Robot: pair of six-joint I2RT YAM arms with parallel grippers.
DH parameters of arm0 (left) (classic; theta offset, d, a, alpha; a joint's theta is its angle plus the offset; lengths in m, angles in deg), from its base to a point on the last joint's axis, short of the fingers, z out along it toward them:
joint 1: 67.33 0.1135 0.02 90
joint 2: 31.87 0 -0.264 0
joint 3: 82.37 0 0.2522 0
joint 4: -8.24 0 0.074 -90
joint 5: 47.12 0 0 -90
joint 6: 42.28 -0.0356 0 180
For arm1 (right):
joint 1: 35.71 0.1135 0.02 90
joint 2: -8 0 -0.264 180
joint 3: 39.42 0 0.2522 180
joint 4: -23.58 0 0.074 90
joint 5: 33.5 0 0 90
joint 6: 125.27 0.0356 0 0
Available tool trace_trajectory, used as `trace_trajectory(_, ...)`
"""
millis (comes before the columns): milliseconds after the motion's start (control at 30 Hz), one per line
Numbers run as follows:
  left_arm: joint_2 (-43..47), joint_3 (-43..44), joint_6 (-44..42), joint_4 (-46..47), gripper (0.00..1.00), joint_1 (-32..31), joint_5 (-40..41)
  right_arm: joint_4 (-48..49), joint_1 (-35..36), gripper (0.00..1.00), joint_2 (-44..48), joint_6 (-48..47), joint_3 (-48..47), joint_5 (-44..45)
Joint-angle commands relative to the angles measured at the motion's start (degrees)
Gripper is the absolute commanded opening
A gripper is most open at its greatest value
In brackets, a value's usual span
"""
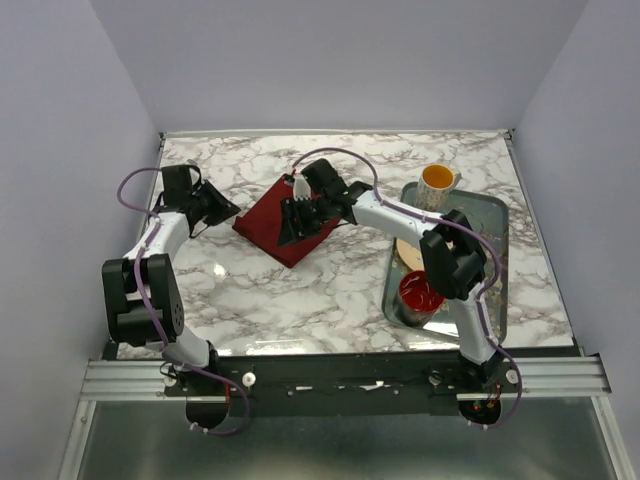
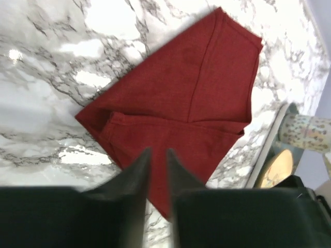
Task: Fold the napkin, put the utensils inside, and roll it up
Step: Fold the napkin
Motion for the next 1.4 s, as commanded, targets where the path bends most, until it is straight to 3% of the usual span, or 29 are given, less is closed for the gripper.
trace_trajectory(0,-2.7,-2.3,2.5,3.5,0.10,-1.2,-4.7,-1.1,2.4,0.50,-4.7,-0.1,-4.2,-0.5)
trace_trajectory(67,-4.7,-1.9,2.4,3.9,0.00,-1.5,-5.0,-1.1,2.8,0.40,-5.5,-0.1,-4.9,-0.3)
trace_trajectory(133,-5.9,-2.0,2.0,4.3,0.00,-1.6,-4.4,-0.8,3.1,0.31,-5.9,0.1,-4.5,-0.3)
trace_trajectory(333,-10.3,-1.0,0.8,3.9,0.00,-1.5,-0.8,0.8,3.2,0.26,-5.7,0.0,-1.2,0.0)
trace_trajectory(633,-14.7,2.3,-0.7,2.5,0.00,-1.5,3.4,2.2,3.1,0.25,-7.3,-0.5,0.9,0.5)
trace_trajectory(833,-10.6,5.5,-2.9,-2.0,0.01,-2.5,5.5,1.9,1.4,0.26,0.1,-2.8,3.0,6.1)
trace_trajectory(1133,-9.4,8.5,0.9,-1.2,0.04,-15.9,2.9,1.9,-11.4,0.45,-0.5,-3.8,2.9,4.8)
trace_trajectory(1367,-11.6,7.0,3.1,2.3,0.04,-21.7,1.2,0.2,-16.8,0.39,-4.3,-4.4,-4.0,4.9)
